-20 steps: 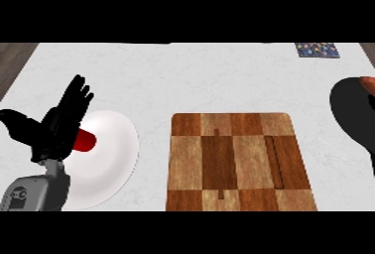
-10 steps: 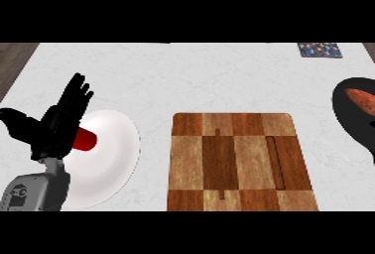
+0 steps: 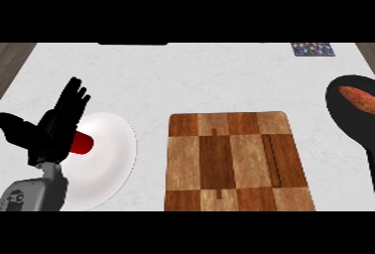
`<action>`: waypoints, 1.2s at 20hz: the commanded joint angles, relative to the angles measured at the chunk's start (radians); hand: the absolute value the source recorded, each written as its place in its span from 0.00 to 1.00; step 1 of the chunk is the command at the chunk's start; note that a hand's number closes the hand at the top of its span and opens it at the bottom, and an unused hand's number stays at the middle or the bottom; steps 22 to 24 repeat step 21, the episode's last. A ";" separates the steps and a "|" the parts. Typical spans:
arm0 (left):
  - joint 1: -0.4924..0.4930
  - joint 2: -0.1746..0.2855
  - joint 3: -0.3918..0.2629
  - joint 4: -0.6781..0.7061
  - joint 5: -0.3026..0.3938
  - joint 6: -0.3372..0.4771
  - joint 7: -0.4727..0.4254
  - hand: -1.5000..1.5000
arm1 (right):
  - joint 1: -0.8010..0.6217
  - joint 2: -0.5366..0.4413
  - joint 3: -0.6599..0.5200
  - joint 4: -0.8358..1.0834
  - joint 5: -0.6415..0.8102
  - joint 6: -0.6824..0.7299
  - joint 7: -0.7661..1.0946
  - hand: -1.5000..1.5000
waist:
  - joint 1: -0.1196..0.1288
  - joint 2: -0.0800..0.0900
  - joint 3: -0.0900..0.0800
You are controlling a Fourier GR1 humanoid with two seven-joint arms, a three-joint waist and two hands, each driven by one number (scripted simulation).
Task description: Pick the sweet potato from the cutting board and place it in the pan
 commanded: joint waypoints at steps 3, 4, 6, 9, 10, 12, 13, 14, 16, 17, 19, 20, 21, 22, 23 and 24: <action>0.013 -0.003 0.007 0.011 -0.002 0.000 -0.010 0.50 | 0.101 -0.104 -0.153 0.004 -0.185 0.214 -0.109 0.00 | -0.020 -0.005 -0.002; 0.021 -0.011 0.010 0.006 -0.014 0.021 -0.020 0.50 | 0.142 -0.090 -0.170 -0.002 -0.214 0.269 -0.154 0.00 | -0.028 -0.009 -0.003; 0.000 0.002 0.002 -0.026 -0.005 0.010 0.028 0.50 | 0.194 -0.100 -0.206 0.006 -0.261 0.336 -0.217 0.00 | -0.024 -0.008 -0.002; -0.004 0.008 0.022 -0.017 0.014 -0.001 0.017 0.50 | 0.293 -0.135 -0.238 0.019 -0.313 0.503 -0.276 0.00 | -0.027 -0.009 -0.003; 0.078 -0.005 0.000 -0.027 -0.019 0.000 -0.035 0.50 | 0.322 -0.164 -0.241 0.005 -0.326 0.581 -0.276 0.00 | -0.033 -0.013 -0.005; 0.011 0.002 0.025 -0.002 -0.003 0.011 0.007 0.50 | 0.397 -0.160 -0.243 -0.001 -0.348 0.595 -0.311 0.00 | -0.028 -0.009 -0.004; 0.011 -0.023 -0.006 0.020 -0.036 0.025 -0.020 0.50 | 0.385 -0.163 -0.225 -0.031 -0.360 0.586 -0.291 0.00 | -0.021 -0.008 -0.004; -0.047 0.008 0.025 0.014 -0.002 0.009 0.026 0.50 | 0.427 -0.142 -0.226 -0.011 -0.358 0.593 -0.358 0.00 | -0.021 -0.007 -0.003; 0.032 0.009 0.022 -0.022 0.011 -0.029 0.002 0.50 | 0.438 -0.130 -0.206 -0.031 -0.387 0.575 -0.342 0.00 | -0.013 -0.007 -0.004; -0.004 -0.002 0.008 -0.029 -0.020 0.010 0.034 0.50 | 0.457 -0.112 -0.193 -0.050 -0.395 0.583 -0.356 0.00 | -0.016 -0.008 -0.004; 0.036 -0.035 0.007 0.040 -0.026 0.003 -0.085 0.50 | 0.511 -0.107 -0.202 -0.084 -0.419 0.598 -0.370 0.00 | -0.021 -0.008 -0.005; -0.054 0.003 0.037 0.051 -0.004 0.001 0.011 0.50 | 0.521 -0.099 -0.190 -0.130 -0.433 0.585 -0.326 0.00 | -0.023 -0.009 -0.006; 0.027 -0.005 0.006 -0.073 -0.006 -0.004 0.057 0.50 | 0.500 -0.068 -0.163 -0.159 -0.442 0.552 -0.307 0.00 | -0.015 -0.009 -0.005; 0.027 -0.005 0.006 -0.073 -0.006 -0.004 0.057 0.50 | 0.500 -0.068 -0.163 -0.159 -0.442 0.552 -0.307 0.00 | -0.015 -0.009 -0.005; 0.027 -0.005 0.006 -0.073 -0.006 -0.004 0.057 0.50 | 0.500 -0.068 -0.163 -0.159 -0.442 0.552 -0.307 0.00 | -0.015 -0.009 -0.005; 0.027 -0.005 0.006 -0.073 -0.006 -0.004 0.057 0.50 | 0.500 -0.068 -0.163 -0.159 -0.442 0.552 -0.307 0.00 | -0.015 -0.009 -0.005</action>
